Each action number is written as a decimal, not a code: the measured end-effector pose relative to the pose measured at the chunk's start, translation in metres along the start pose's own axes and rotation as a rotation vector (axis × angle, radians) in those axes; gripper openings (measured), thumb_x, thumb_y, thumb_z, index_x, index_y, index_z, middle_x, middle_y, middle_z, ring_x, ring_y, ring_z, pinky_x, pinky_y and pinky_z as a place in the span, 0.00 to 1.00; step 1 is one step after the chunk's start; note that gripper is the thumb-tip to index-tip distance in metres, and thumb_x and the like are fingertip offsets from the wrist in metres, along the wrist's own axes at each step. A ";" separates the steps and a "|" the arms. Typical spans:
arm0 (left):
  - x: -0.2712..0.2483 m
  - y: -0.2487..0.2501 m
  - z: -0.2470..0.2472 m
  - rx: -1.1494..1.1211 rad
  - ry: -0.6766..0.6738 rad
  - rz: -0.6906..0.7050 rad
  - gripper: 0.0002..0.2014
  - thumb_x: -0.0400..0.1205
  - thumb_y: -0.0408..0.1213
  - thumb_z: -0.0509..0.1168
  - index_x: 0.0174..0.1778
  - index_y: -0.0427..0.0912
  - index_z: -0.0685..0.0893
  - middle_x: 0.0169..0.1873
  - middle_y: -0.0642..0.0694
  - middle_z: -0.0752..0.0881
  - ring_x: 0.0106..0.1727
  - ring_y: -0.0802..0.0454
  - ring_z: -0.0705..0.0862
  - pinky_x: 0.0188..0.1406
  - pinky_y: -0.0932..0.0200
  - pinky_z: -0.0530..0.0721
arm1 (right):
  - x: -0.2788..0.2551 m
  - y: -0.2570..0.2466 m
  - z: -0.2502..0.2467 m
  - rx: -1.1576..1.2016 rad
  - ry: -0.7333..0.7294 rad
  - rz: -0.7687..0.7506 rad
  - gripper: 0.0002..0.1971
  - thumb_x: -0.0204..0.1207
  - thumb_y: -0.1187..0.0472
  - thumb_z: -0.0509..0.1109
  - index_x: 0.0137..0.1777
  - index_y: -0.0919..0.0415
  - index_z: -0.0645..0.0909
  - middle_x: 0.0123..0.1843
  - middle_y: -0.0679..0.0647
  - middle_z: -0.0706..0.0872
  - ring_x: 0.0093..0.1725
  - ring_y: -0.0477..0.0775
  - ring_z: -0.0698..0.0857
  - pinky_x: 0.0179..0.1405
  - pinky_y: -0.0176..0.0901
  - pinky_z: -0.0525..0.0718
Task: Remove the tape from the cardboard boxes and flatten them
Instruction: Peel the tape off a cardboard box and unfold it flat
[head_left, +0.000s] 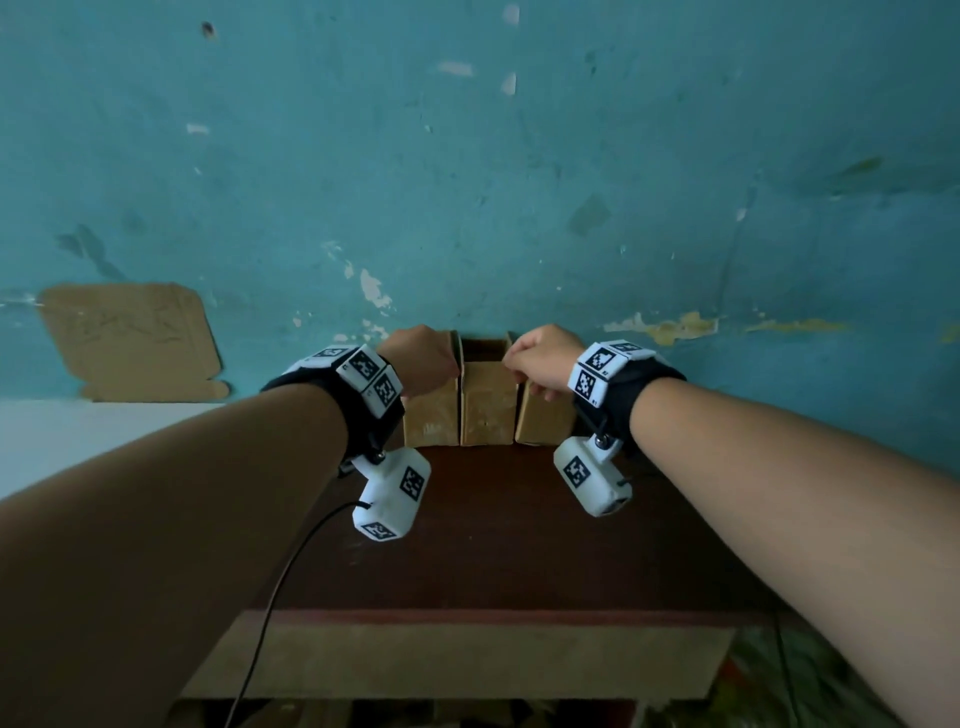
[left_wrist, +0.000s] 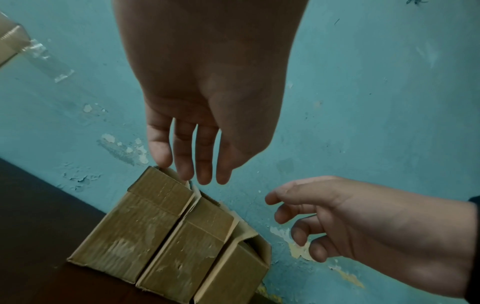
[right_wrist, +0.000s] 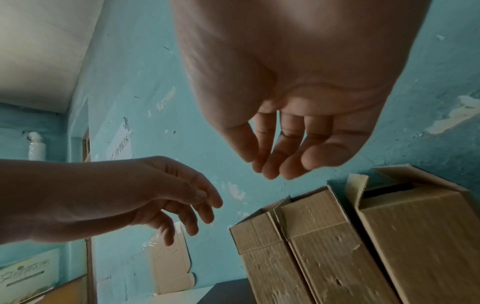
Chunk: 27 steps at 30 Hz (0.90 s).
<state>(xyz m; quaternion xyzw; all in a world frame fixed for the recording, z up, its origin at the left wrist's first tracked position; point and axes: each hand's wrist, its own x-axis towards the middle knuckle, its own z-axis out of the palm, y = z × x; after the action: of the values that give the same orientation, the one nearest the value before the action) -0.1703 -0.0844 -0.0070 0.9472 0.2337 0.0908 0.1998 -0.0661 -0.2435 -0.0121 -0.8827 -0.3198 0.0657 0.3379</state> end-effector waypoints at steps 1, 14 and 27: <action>0.007 -0.001 0.003 -0.009 -0.003 -0.007 0.13 0.79 0.40 0.66 0.46 0.37 0.93 0.41 0.37 0.93 0.38 0.40 0.92 0.39 0.44 0.93 | 0.004 0.003 0.001 -0.007 0.000 0.003 0.11 0.80 0.54 0.69 0.48 0.59 0.91 0.47 0.61 0.95 0.35 0.57 0.87 0.30 0.44 0.85; 0.006 -0.012 0.023 0.057 0.011 -0.028 0.17 0.87 0.40 0.59 0.57 0.34 0.89 0.55 0.35 0.90 0.49 0.40 0.88 0.53 0.47 0.89 | -0.008 0.034 0.005 0.029 0.003 0.092 0.10 0.85 0.59 0.66 0.53 0.64 0.88 0.45 0.60 0.90 0.29 0.54 0.81 0.18 0.35 0.77; 0.024 -0.087 0.058 0.126 0.023 -0.103 0.17 0.84 0.42 0.62 0.67 0.44 0.84 0.64 0.41 0.86 0.65 0.39 0.84 0.60 0.50 0.81 | 0.025 0.031 0.056 -0.091 0.015 -0.042 0.13 0.83 0.55 0.66 0.37 0.44 0.85 0.47 0.48 0.92 0.39 0.50 0.85 0.43 0.47 0.88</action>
<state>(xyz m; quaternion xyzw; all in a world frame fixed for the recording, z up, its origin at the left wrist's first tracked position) -0.1694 -0.0219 -0.0946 0.9435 0.2898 0.0762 0.1417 -0.0490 -0.2143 -0.0721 -0.8907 -0.3385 0.0376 0.3010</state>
